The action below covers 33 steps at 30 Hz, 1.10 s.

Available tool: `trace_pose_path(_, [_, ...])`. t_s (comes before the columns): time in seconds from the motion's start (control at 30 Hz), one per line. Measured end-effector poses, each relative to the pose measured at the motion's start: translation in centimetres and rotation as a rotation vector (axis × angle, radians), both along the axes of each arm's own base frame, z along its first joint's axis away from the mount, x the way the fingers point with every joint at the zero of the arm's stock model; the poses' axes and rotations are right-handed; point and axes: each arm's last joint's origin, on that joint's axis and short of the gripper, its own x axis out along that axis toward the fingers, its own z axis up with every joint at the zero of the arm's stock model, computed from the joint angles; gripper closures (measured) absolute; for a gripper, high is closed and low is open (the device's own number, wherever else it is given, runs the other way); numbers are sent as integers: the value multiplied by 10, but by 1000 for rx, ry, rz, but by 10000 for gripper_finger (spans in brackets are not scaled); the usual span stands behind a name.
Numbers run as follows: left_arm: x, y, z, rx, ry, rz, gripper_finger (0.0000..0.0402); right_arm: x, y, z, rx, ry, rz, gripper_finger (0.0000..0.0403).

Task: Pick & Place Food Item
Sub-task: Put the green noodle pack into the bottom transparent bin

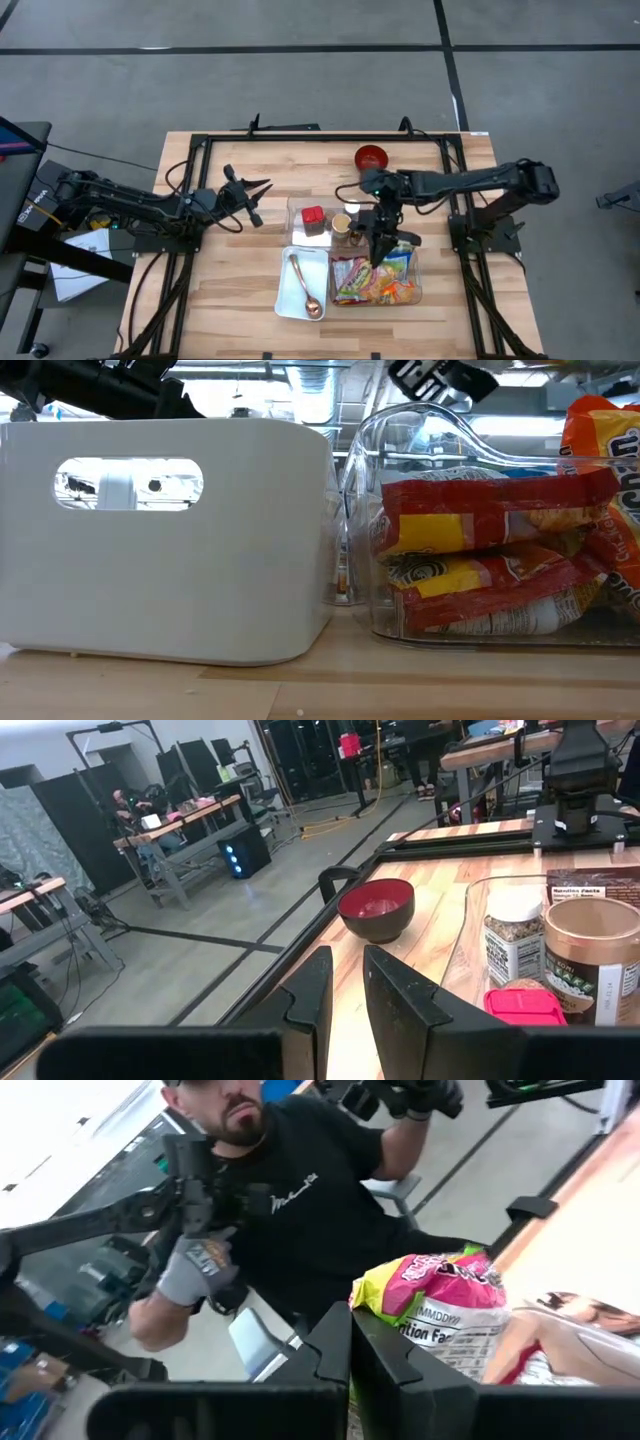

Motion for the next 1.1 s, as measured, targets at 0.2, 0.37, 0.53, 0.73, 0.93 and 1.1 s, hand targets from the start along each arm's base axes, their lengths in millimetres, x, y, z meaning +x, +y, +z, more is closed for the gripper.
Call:
trace_pose_path(0.2, [0,0,0,0,0,0,348,17,7,-11,26,-11,70,403])
trace_pose_path(0.37, [0,0,0,0,0,0,348,29,8,-15,28,-19,87,403])
trace_pose_path(0.53, [0,0,0,0,0,0,348,39,7,-22,50,-26,125,403])
trace_pose_path(0.73, [0,0,0,0,2,0,348,46,-2,-36,79,-13,144,403])
trace_pose_path(0.93, [0,0,-1,1,13,0,348,51,-9,-48,102,-9,155,403])
trace_pose_path(1.1, [0,0,-1,2,17,0,348,53,-11,-59,122,3,174,403])
